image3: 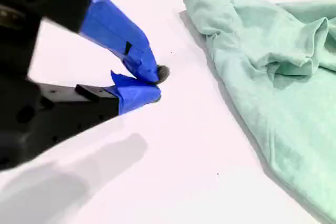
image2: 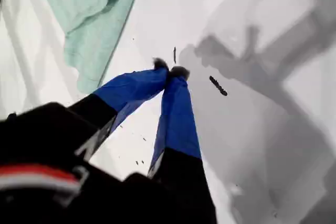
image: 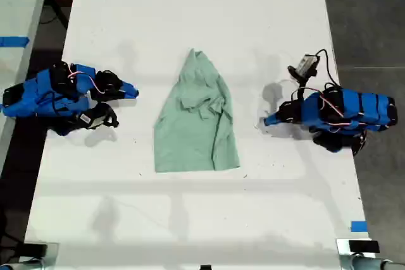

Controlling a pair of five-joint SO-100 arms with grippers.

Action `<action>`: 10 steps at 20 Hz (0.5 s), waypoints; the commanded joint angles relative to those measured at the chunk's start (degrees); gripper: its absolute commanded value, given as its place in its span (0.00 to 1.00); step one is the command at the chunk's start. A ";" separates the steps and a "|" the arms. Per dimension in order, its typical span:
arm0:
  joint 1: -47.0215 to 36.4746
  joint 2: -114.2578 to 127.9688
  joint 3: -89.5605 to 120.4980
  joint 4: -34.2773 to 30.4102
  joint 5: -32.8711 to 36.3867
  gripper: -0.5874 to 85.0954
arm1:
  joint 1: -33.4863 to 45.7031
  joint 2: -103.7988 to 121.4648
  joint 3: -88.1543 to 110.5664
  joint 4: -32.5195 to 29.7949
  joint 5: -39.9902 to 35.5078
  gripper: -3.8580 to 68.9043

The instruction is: Fold t shirt

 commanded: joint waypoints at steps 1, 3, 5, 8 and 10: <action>14.50 0.44 -4.48 -14.68 8.44 0.01 | 0.79 0.79 4.39 0.35 0.79 0.07; 14.68 0.35 -4.39 -14.77 7.82 0.01 | 0.79 0.79 4.39 0.35 0.79 0.07; 14.68 0.26 -4.48 -14.59 6.94 0.01 | 0.79 0.79 4.39 0.35 0.88 0.07; 15.12 -5.89 -7.47 -14.33 3.25 0.02 | 0.79 0.79 4.39 0.35 0.88 0.07; 16.00 -23.99 -15.56 -14.06 0.44 0.06 | 0.79 0.79 4.39 0.35 0.88 0.07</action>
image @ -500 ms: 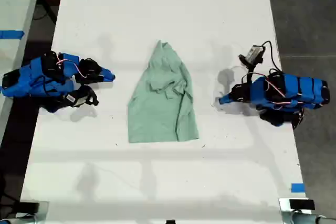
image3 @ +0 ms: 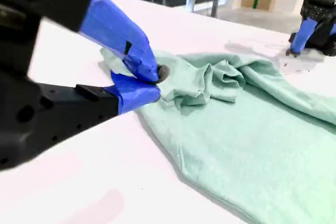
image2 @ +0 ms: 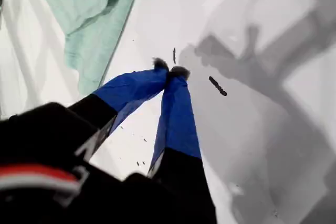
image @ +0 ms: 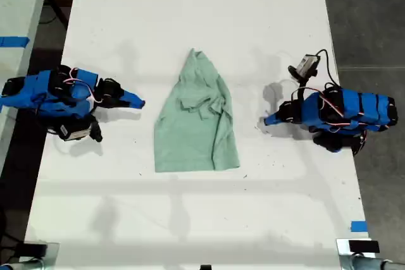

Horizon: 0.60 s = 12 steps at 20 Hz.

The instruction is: Fold t shirt

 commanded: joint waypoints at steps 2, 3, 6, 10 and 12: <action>3.43 -39.64 -25.22 1.41 -4.31 0.09 | 0.62 0.79 4.39 0.35 0.53 0.07; 4.66 -50.54 -34.19 3.69 -5.10 0.10 | 0.62 0.79 4.39 0.35 0.53 0.07; 10.02 -70.75 -52.38 10.81 -8.44 0.14 | 0.62 0.79 4.39 0.35 0.62 0.07; 17.93 -81.12 -54.32 8.17 -15.56 0.17 | 0.44 0.79 4.39 0.35 0.53 0.07; 19.34 -85.96 -55.72 6.24 -16.61 0.17 | 0.44 0.79 4.39 0.35 0.53 0.07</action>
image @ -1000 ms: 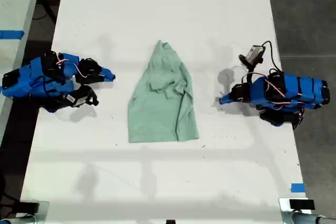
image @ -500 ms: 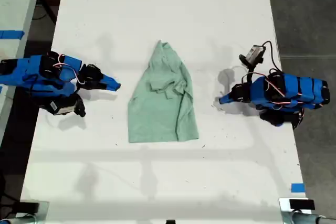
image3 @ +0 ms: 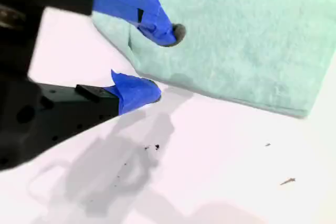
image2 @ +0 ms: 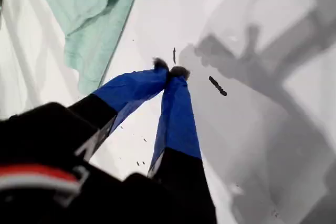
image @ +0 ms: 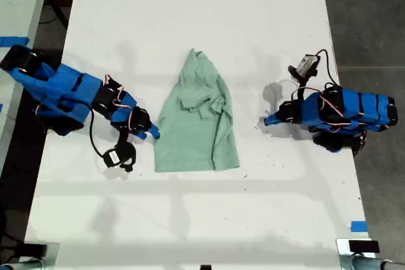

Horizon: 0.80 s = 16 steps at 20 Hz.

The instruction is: Fold t shirt

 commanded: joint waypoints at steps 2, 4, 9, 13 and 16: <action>1.58 -6.50 -5.89 -3.08 -1.32 0.18 | 0.35 0.79 4.39 0.35 0.53 0.07; 1.49 -11.43 -9.40 -3.69 -0.97 0.19 | 0.35 0.79 4.39 0.35 0.53 0.07; 1.14 -21.18 -16.79 -3.78 -2.64 0.25 | 0.26 0.79 4.39 0.35 0.44 0.07; 1.67 -20.57 -15.64 -2.90 -9.93 0.23 | 0.26 0.79 4.39 0.35 0.35 0.07; 2.55 -18.63 -14.77 -2.64 -12.66 0.22 | 0.18 0.79 4.39 0.35 0.35 0.07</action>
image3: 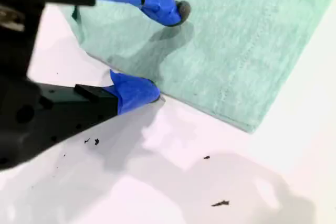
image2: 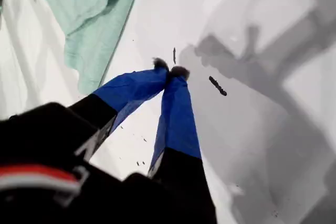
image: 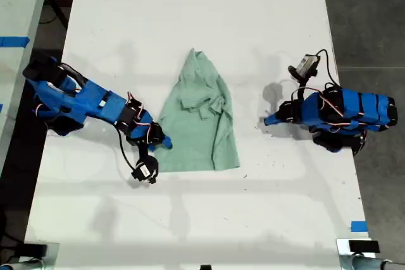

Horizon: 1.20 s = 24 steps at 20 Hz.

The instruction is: Fold t shirt

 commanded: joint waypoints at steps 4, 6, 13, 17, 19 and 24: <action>2.11 5.54 0.18 1.05 -5.27 0.20 | 0.18 0.79 4.39 0.35 0.35 0.07; 1.32 5.19 1.58 0.70 -4.92 0.21 | 0.18 0.79 4.39 0.35 0.35 0.07; -2.55 -8.00 -7.73 -1.32 2.99 0.24 | 0.18 0.79 4.39 0.35 0.35 0.07; -2.90 -8.53 -9.76 0.09 2.81 0.01 | 0.09 0.79 4.39 0.35 0.26 0.07; -2.02 -6.59 -9.84 2.64 1.23 0.01 | 0.09 0.79 4.39 0.35 0.18 0.07; 1.23 1.76 -10.63 9.76 -1.93 0.01 | 0.09 0.79 4.39 0.35 0.26 0.07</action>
